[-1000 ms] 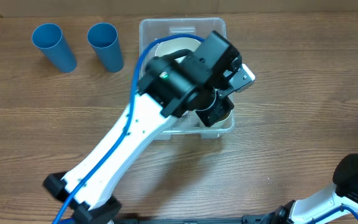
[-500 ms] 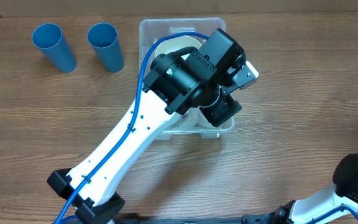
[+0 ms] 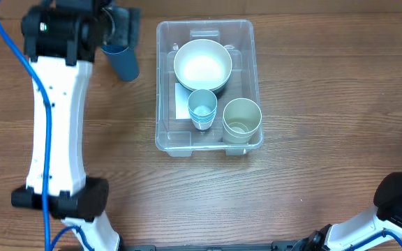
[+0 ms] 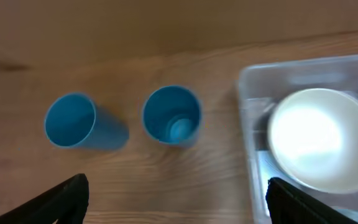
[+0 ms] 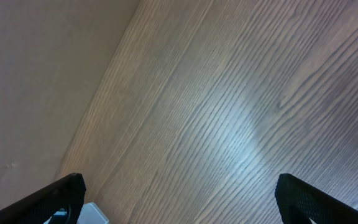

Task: Pack container
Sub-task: 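Move the left gripper to the back-right teal tumbler and grasp it, then carry the teal tumbler into the bin's front-left corner and release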

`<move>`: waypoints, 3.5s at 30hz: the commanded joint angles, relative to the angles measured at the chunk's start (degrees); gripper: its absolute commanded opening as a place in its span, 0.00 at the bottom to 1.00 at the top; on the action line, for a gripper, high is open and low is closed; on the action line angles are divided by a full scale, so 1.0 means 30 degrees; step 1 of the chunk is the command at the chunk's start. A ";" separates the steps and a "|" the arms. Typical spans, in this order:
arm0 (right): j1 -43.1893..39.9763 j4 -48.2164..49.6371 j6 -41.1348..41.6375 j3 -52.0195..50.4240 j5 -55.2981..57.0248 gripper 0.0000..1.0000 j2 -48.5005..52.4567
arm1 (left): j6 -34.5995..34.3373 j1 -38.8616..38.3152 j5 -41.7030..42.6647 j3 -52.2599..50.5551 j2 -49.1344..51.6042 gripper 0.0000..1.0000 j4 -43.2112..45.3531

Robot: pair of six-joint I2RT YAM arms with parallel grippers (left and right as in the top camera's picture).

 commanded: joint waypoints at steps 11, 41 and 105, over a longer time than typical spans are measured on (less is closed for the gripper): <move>0.0051 0.0044 0.0029 0.0182 0.0189 1.00 0.0073 | 0.1880 0.1246 0.2106 -0.0102 0.7679 0.91 0.2769; 0.0051 0.0044 0.0029 0.0182 0.0189 1.00 0.0073 | 0.2841 0.1107 0.2390 -0.0306 0.8612 0.04 0.1523; 0.0051 0.0044 0.0029 0.0182 0.0189 1.00 0.0073 | -0.0743 -0.8830 0.3781 -1.2903 -0.3490 0.04 -0.1778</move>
